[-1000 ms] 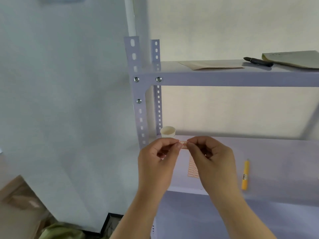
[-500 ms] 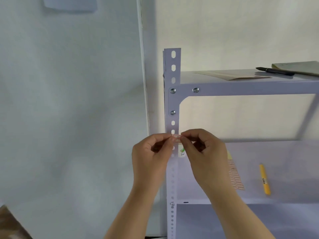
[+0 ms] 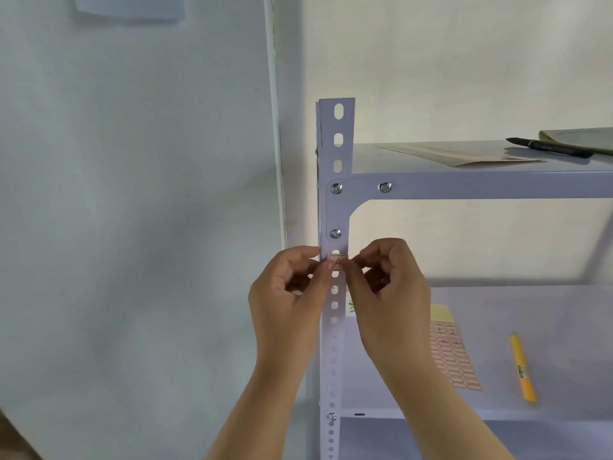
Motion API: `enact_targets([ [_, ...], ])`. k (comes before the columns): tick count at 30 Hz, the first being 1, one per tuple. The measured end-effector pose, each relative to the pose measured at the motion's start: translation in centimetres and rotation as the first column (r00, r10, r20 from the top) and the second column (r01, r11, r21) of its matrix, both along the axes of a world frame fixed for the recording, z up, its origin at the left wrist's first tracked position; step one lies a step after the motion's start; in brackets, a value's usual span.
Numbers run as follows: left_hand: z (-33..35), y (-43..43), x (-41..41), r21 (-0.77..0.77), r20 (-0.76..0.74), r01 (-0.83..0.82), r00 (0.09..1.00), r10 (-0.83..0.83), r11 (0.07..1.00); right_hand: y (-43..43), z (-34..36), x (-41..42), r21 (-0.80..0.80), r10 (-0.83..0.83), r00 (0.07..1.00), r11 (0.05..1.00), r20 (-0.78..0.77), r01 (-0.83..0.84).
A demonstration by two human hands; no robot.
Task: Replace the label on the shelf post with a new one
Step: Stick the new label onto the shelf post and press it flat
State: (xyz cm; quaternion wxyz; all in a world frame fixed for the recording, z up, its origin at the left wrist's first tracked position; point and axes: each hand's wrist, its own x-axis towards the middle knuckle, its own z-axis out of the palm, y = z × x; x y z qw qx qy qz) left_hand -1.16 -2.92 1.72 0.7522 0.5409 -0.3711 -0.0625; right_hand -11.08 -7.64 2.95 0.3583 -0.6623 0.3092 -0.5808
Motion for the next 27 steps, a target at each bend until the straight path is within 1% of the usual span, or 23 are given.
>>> enact_targets([
  [6, -0.3, -0.1, -0.1, -0.009, 0.049, -0.053, 0.997, 0.053, 0.999, -0.1, -0.3, 0.2, -0.100, -0.058, 0.997, 0.994, -0.050, 0.053],
  [13, -0.4, -0.4, 0.1, 0.002, 0.053, -0.077, 0.996, 0.077, 0.997, 0.0, -0.4, 0.6, -0.194, -0.131, 0.988, 0.974, -0.083, 0.113],
  [17, -0.1, -0.6, 0.4, 0.032, 0.066, -0.085, 0.994, 0.083, 0.996, 0.0, -0.4, 0.8, -0.171, -0.127, 0.990, 0.979, -0.067, 0.114],
  [22, 0.3, -0.6, 0.5, 0.073, 0.166, -0.119, 0.981, 0.106, 0.990, -0.3, -0.1, 0.9, -0.104, -0.078, 0.997, 0.992, -0.017, 0.076],
  [27, 0.2, -0.7, 0.8, 0.069, 0.243, -0.149, 0.961, 0.128, 0.986, -1.0, -0.3, 0.8, -0.101, -0.073, 0.997, 0.992, -0.007, 0.072],
])
